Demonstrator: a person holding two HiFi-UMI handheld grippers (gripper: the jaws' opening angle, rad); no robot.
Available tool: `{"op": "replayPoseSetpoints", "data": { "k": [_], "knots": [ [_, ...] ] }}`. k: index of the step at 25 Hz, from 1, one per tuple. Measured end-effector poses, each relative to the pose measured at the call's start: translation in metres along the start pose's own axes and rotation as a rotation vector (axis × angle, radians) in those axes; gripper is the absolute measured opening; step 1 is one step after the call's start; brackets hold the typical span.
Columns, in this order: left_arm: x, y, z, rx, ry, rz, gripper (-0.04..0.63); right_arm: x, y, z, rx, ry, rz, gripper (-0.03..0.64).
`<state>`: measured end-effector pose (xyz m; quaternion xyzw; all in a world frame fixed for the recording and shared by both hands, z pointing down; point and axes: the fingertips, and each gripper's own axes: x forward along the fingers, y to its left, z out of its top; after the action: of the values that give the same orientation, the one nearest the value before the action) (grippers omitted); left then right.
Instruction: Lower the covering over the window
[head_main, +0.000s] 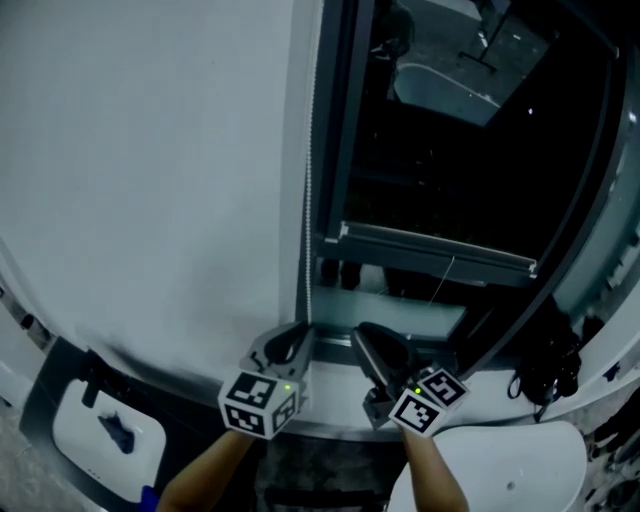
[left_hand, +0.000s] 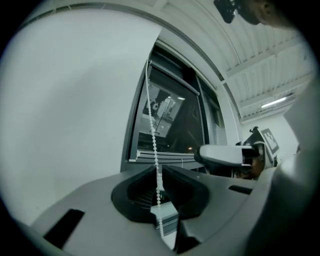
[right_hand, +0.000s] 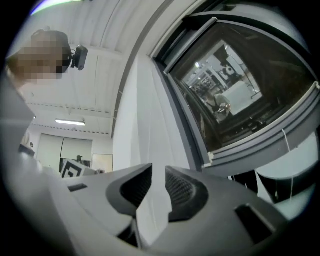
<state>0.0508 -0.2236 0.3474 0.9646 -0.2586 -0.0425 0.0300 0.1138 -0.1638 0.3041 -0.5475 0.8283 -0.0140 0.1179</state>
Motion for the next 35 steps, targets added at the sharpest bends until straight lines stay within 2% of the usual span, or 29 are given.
{"op": "replayPoseSetpoints", "data": {
  "k": [4,9,15,21,25,29,35],
  "knots": [
    [-0.022,-0.003,0.004,0.004,-0.014,0.048,0.026,-0.02,0.015,-0.018,0.005,0.036,-0.038,0.087],
    [-0.046,-0.03,0.003,0.009,-0.003,0.064,0.026,-0.044,0.034,-0.027,-0.014,0.058,-0.065,0.063],
    [-0.085,-0.09,-0.012,0.019,0.037,0.06,0.026,-0.091,0.075,-0.032,-0.084,0.07,-0.106,0.011],
    [-0.133,-0.173,-0.025,0.031,0.057,0.059,0.026,-0.161,0.126,-0.031,-0.149,0.083,-0.143,0.008],
    [-0.162,-0.218,-0.026,0.051,0.064,0.074,0.025,-0.204,0.147,-0.033,-0.147,0.103,-0.19,0.008],
    [-0.182,-0.246,-0.025,0.082,0.074,0.094,0.025,-0.234,0.163,-0.031,-0.149,0.114,-0.232,0.008],
    [-0.204,-0.263,-0.026,0.089,0.093,0.097,0.025,-0.25,0.187,-0.031,-0.156,0.128,-0.259,0.008]
  ]
}}
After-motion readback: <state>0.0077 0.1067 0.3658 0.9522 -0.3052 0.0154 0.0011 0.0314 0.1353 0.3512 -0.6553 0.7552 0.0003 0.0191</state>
